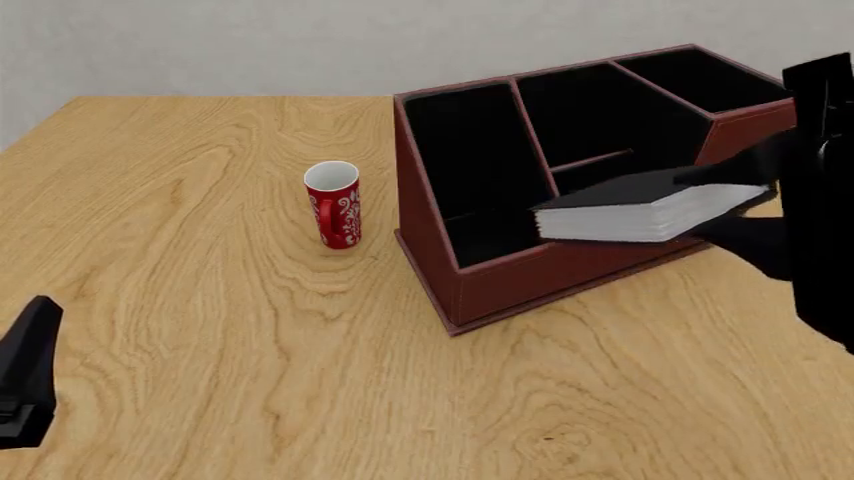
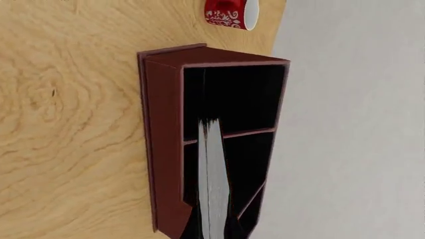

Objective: Pick up the book and place it in the left compartment of the caddy.

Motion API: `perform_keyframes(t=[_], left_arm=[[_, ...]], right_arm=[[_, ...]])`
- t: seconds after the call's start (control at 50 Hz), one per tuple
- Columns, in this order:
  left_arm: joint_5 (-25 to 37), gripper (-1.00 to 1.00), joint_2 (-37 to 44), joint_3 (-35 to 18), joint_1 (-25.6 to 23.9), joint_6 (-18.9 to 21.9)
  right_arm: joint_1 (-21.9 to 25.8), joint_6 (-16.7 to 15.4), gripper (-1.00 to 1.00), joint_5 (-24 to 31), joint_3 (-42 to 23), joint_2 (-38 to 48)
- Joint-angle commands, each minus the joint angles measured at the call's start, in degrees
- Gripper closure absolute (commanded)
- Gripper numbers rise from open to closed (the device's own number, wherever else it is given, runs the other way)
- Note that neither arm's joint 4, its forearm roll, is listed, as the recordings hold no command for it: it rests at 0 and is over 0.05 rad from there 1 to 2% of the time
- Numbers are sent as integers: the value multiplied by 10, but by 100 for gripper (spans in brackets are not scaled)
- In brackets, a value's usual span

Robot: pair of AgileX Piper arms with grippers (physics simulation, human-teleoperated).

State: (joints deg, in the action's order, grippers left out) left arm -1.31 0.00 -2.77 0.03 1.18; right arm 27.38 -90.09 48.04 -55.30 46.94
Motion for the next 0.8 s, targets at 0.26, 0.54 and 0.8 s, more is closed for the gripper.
perform_keyframes(t=[0.26,0.54,0.8], left_arm=[[-10,-100,0,13,12,-1],[-18,-100,0,25,18,-1],[-17,-100,0,26,28,-4]], right_arm=[[26,18,100,-64,-28,87],[31,23,100,-81,-42,127],[34,36,100,-106,-49,170]])
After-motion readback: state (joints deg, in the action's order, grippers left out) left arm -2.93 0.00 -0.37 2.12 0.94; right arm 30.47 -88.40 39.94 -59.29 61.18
